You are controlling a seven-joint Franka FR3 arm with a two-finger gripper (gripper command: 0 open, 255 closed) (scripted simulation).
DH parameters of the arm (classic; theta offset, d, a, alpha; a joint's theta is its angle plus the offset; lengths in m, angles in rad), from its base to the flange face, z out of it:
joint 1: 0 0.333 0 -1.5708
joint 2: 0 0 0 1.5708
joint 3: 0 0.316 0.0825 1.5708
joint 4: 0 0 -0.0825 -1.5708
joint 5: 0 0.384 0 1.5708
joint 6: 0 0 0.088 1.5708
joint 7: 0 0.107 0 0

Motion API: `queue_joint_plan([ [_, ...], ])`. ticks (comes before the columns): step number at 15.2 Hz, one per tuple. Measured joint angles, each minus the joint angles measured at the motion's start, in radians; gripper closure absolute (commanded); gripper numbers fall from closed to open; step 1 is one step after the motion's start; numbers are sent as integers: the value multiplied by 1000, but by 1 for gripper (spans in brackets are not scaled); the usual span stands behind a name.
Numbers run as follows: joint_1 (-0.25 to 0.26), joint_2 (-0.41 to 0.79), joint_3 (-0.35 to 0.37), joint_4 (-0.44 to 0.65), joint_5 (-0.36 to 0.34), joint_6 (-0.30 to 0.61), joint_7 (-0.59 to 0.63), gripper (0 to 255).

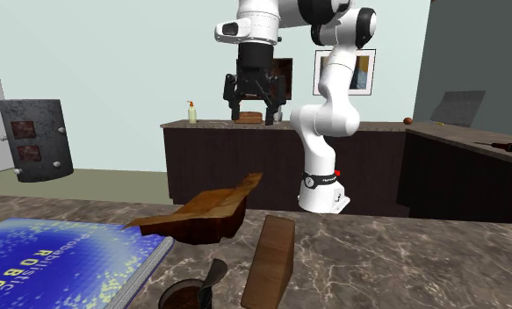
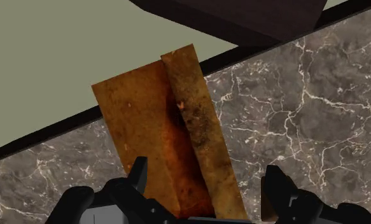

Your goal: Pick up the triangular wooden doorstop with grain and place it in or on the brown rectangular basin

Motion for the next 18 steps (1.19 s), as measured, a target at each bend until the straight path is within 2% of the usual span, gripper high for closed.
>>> queue_joint_plan([
  [10, 68, 275, 92, 93, 43, 201, 49, 0],
  [18, 111, 488, 150, 197, 30, 324, 91, 0],
])
